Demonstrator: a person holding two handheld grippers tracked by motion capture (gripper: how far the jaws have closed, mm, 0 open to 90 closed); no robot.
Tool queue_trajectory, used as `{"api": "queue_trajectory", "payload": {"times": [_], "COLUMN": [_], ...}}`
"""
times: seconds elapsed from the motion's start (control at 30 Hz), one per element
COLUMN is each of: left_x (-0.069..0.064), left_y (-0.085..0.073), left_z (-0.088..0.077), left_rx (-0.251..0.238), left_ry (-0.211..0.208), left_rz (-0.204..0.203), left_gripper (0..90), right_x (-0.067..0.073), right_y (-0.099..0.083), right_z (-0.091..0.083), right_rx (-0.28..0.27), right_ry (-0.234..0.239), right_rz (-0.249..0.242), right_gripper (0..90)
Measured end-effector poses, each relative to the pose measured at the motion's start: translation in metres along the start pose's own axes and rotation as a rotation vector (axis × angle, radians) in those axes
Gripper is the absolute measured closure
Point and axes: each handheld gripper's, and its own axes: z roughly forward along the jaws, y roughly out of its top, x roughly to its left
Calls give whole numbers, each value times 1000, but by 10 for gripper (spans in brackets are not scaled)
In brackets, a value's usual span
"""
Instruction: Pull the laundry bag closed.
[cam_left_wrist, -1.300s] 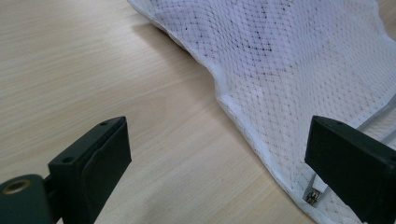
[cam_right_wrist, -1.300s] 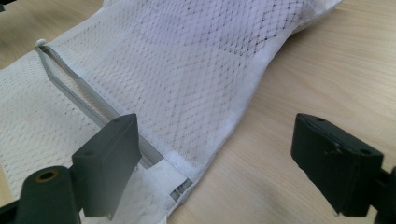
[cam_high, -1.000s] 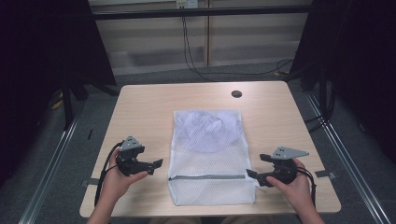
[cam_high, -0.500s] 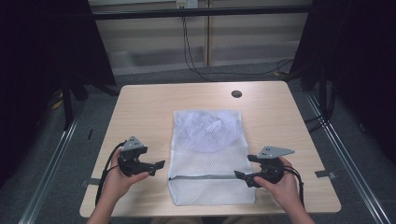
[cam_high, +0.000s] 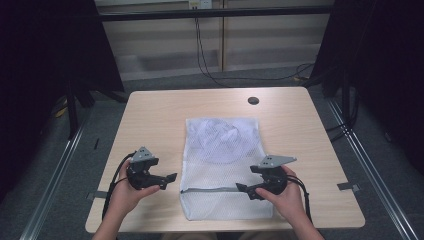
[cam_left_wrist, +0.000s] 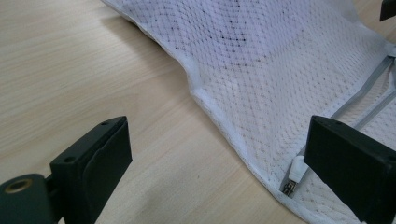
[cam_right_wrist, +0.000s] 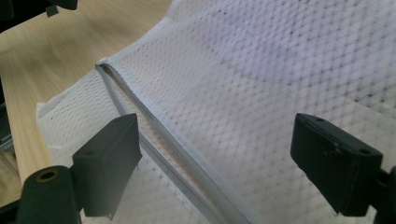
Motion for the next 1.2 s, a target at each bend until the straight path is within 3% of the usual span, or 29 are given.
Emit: {"api": "queue_trajectory", "payload": {"times": [0.47,1.2], "left_x": [-1,-2], "left_y": [-1,-3], "left_z": [-4,-6], "left_rx": [16,23], "left_ry": [1,1], "left_rz": [20,22], "left_gripper": [71,71], "right_x": [21,40], "right_y": [28,50], "right_z": [26,54], "right_rx": [18,26], "right_ry": [42,86], "right_rz": [-59,-80], "right_gripper": [155,156]}}
